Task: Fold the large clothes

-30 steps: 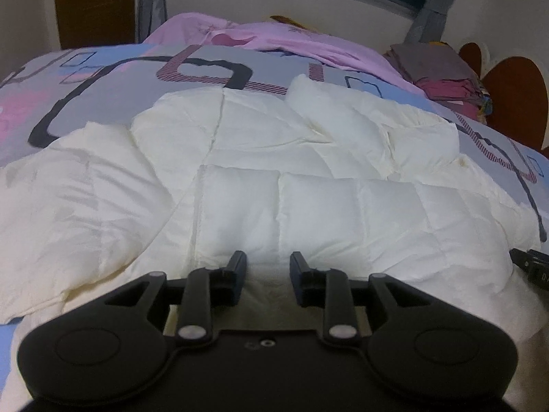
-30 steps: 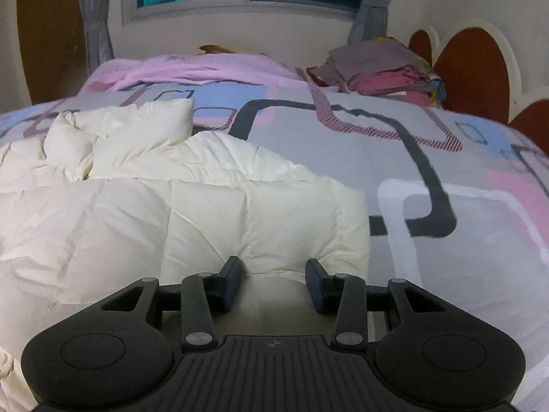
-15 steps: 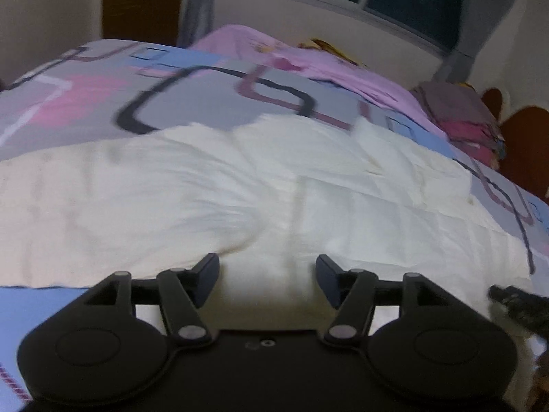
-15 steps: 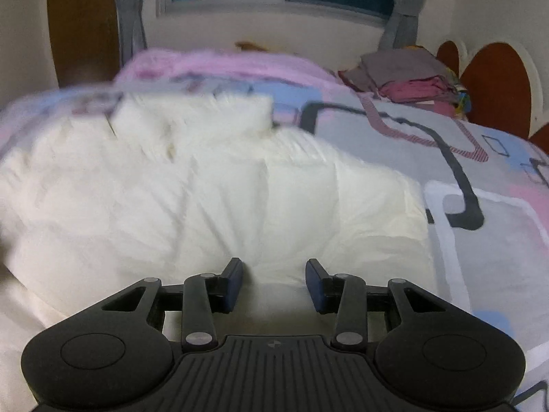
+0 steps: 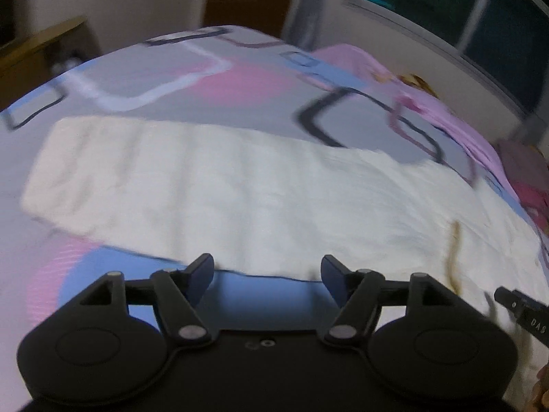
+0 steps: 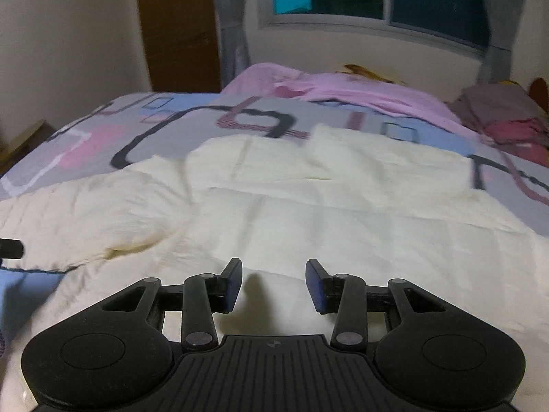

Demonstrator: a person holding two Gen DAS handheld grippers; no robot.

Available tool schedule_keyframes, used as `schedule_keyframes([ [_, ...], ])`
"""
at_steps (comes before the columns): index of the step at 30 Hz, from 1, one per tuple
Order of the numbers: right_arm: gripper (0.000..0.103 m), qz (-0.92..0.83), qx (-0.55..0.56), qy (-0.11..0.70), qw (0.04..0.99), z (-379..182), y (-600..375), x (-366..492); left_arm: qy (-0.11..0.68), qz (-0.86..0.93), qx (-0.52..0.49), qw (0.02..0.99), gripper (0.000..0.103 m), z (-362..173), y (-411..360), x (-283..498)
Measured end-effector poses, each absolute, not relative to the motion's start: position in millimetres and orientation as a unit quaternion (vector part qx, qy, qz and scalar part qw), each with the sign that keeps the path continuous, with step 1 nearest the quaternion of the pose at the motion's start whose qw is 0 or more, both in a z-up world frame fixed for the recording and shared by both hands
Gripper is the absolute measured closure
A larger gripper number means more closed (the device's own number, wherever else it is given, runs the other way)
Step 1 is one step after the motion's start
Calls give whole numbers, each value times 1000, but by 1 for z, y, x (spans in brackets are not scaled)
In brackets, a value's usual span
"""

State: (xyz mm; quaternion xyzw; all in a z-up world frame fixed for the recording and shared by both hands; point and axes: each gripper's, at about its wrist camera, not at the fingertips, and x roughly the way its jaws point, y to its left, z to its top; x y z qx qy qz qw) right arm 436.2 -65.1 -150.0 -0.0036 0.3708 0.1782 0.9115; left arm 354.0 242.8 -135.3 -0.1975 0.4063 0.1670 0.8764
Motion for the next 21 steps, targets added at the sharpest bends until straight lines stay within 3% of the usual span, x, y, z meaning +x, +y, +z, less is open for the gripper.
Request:
schedule_keyframes([
  [13,62,165,-11,404,900,-179,-17,455,387,275,-325,818,33,-167,356,299],
  [19,62,156,-2,393,906,-172,-17,451,346,268,-365,821,23,-174,387,307],
  [21,62,149,-12,408,901,-184,-13,454,327,267,-374,826,26,-175,392,308],
])
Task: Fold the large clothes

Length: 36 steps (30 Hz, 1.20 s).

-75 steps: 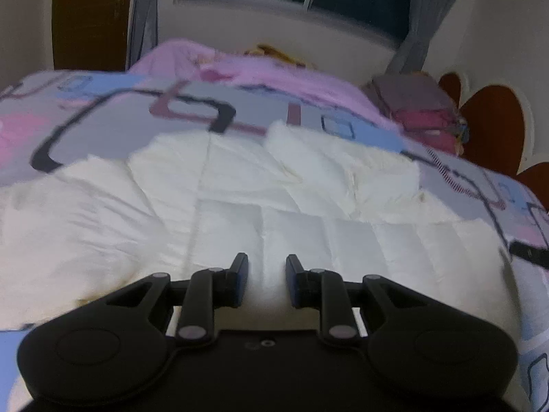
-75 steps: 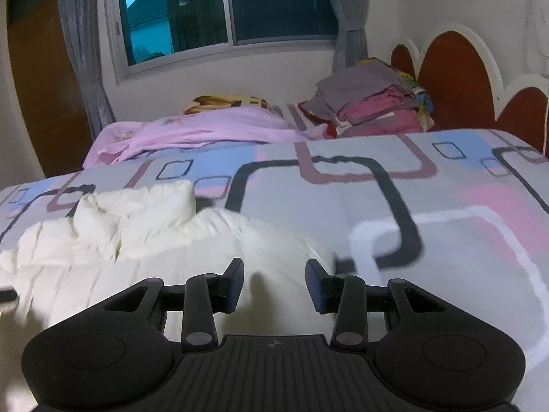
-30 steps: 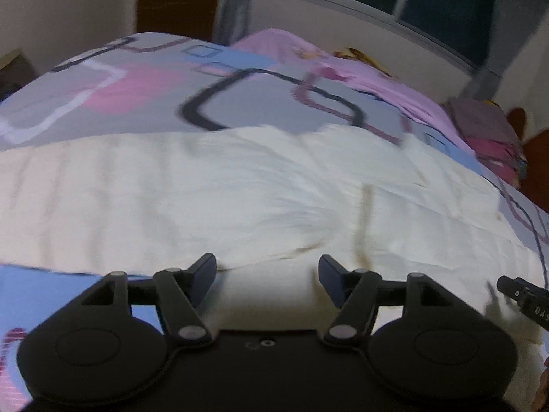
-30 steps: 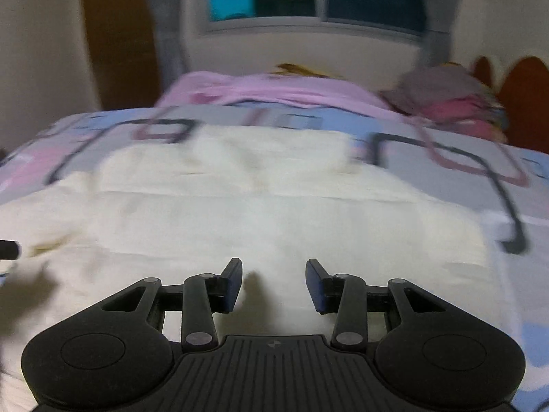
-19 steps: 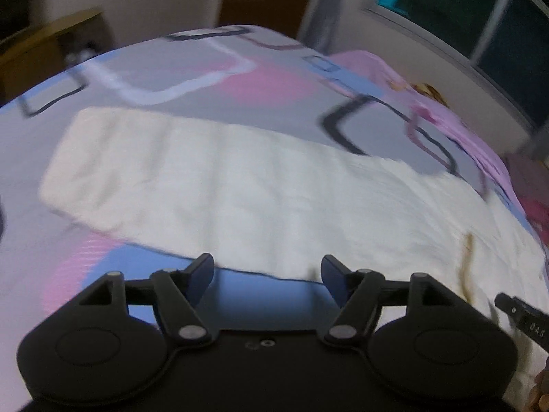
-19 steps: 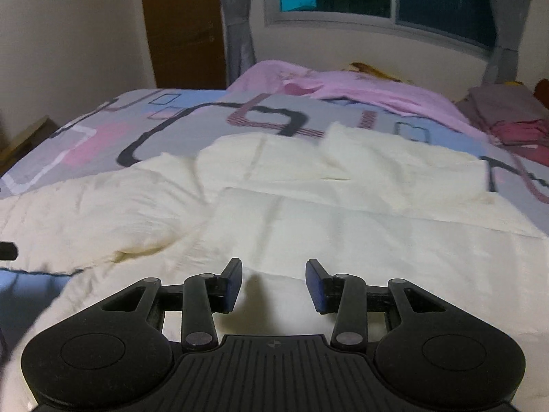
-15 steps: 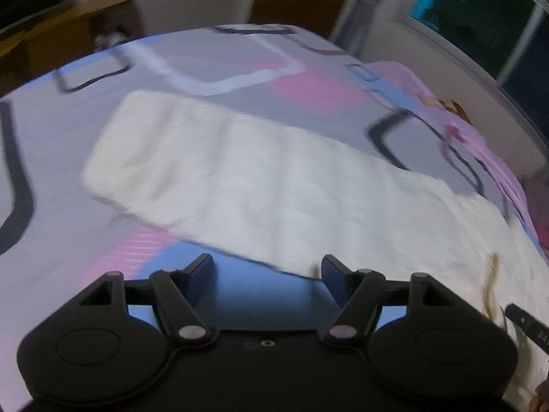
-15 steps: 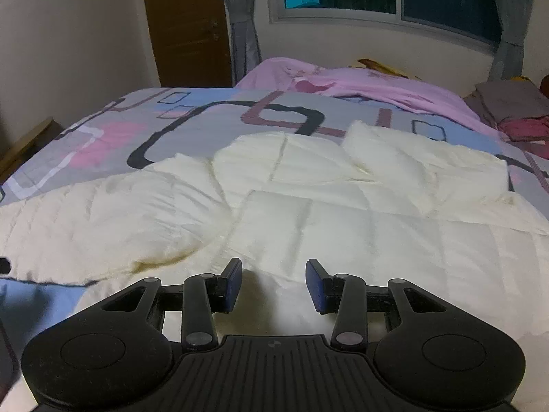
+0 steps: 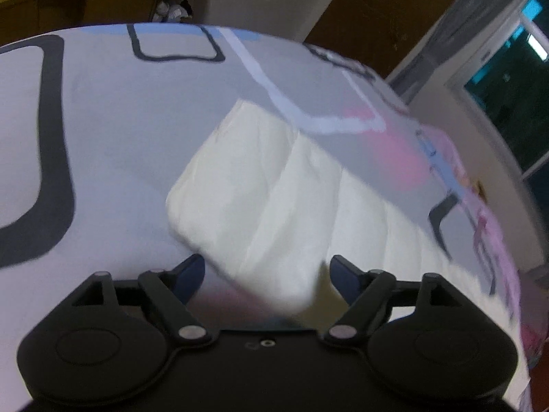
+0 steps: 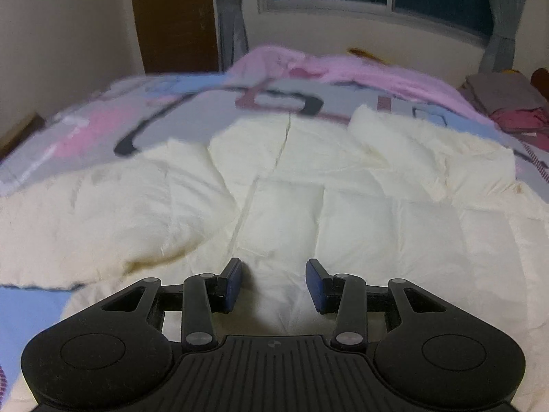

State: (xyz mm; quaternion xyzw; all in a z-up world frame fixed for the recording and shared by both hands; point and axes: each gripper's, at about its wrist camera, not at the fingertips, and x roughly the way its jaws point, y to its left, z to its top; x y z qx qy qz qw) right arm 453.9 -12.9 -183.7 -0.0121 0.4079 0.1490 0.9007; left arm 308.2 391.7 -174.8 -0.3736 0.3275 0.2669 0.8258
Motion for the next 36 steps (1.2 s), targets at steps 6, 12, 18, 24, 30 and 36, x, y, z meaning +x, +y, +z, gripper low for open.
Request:
schedule_keyframes([
  [6,62,131,1,398,908,-176,-15,452,300,271,-387,829,68,-180,403,307],
  [12,62,131,3,410,903,-175,-15,454,292,224,-359,858,92,-166,396,312],
  [18,62,132,34,382,914,-149,-34,438,259,144,-286,911,92,-116,349,335],
  [24,61,127,45,373,918,-141,-68,430,256,23,-241,936,92,-83,262,372],
  [30,62,114,61,368,921,-135,-116,418,282,-96,-195,935,92,-84,150,408],
  [36,61,96,77,364,923,-131,-164,408,321,-163,-155,920,92,-110,58,435],
])
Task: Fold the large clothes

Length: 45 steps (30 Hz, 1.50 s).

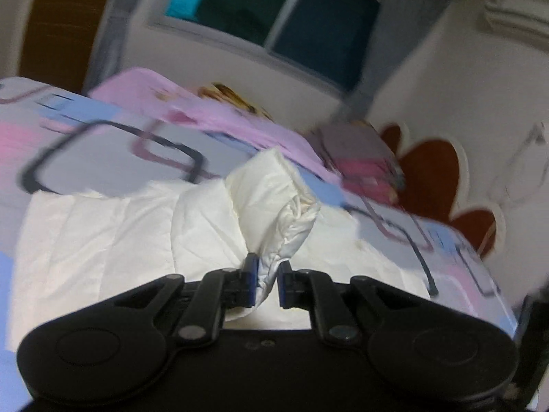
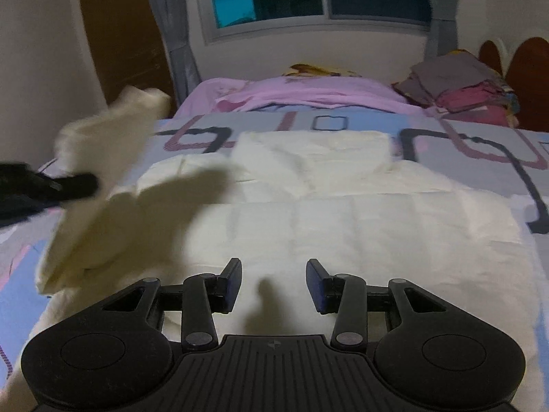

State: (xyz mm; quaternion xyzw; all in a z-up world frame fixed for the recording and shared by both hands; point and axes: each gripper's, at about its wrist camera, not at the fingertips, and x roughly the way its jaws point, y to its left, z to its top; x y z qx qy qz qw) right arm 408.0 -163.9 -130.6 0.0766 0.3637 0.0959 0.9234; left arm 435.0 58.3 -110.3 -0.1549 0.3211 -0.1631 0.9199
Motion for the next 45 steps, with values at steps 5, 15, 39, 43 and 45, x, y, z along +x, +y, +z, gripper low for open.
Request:
schedule_keyframes([
  [5,61,101,93,369,919,-132,-189,405,368,-169,-93,910,84,-144,12,437],
  [15,16,161,130,364,908,-129,-169,414,362,-106,-54,924,37,-134,44,403],
  [39,90,132,106,318,933,-101,-161,428,364,62,6,929,40,-166,126,390],
  [43,90,94,102,312,940,-93,-195,417,353,59,21,934,65,-166,119,399],
  [45,90,70,102,316,941,-94,-212,414,354,55,20,934,78,-166,118,401],
])
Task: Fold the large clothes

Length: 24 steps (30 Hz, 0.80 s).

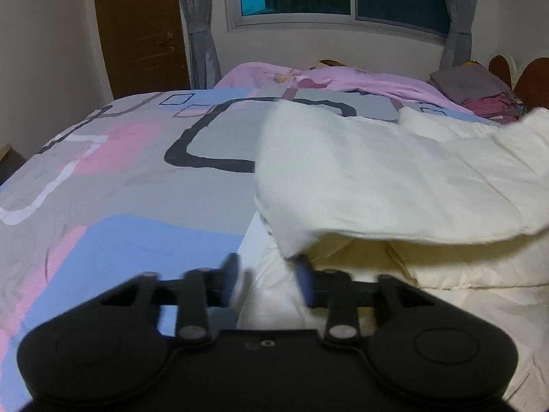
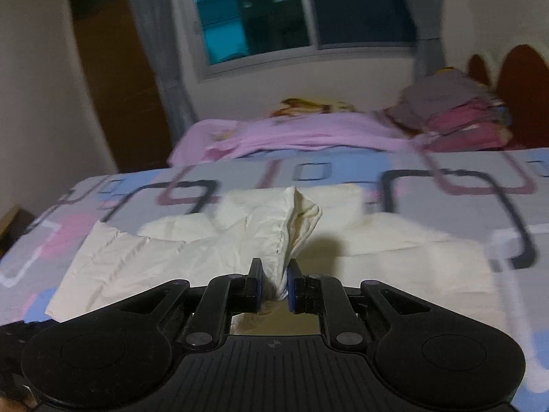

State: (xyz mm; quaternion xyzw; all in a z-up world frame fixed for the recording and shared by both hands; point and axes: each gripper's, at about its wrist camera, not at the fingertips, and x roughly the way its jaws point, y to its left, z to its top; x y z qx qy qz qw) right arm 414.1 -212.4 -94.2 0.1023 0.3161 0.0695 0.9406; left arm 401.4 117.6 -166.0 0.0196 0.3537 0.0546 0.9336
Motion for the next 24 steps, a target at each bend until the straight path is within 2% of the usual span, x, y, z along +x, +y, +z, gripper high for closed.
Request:
schedule_keyframes([
  [2,90,58,114,326,937,-98,-229,412,349,48,15,936,85,-164,114,400],
  [8,90,20,101,345,933,-117,-258,404,356,31,23,934,93,-167,104,402],
  [10,90,3,102,353,930,-125,-267,401,359,34,24,933,98,-168,104,401],
  [17,89,-4,100,374,922,-144,-274,401,361,21,2,932,98,-167,105,402],
  [18,89,-12,102,373,922,-145,-276,400,362,20,8,932,98,-167,103,402],
  [19,89,-20,99,373,922,-146,-277,401,365,20,17,931,93,-167,101,400],
  [20,89,-23,99,374,922,-146,-278,403,368,19,27,929,82,-167,98,399],
  [21,89,-21,108,375,921,-146,-280,403,370,18,34,928,78,-167,97,397],
  [24,89,-13,117,373,920,-142,-279,401,367,10,54,928,77,-168,89,392],
])
